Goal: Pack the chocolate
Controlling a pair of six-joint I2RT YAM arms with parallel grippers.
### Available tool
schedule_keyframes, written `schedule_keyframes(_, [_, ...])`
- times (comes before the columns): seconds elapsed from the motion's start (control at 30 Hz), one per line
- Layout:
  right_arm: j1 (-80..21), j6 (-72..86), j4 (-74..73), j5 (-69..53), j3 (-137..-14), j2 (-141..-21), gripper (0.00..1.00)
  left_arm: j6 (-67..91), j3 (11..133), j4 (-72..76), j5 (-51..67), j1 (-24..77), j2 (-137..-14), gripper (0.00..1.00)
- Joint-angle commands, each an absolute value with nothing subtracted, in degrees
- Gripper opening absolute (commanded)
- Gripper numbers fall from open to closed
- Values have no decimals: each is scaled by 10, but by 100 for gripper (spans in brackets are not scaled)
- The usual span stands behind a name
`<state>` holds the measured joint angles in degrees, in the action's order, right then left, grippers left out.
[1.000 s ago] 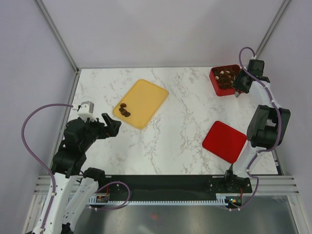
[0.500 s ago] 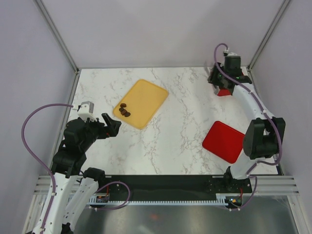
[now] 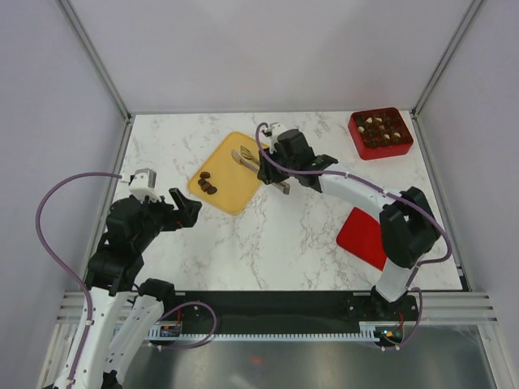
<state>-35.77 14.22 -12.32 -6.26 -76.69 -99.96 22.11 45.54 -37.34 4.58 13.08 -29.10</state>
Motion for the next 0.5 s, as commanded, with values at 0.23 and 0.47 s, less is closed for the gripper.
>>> schedule_keyframes(0.23, [-450, 91, -47, -90, -850, -1106, 48, 215, 452, -357, 38, 127, -288, 100])
schedule_keyframes(0.47, [-454, 102, -47, -98, -897, -1159, 48, 214, 451, -356, 39, 127, -287, 100])
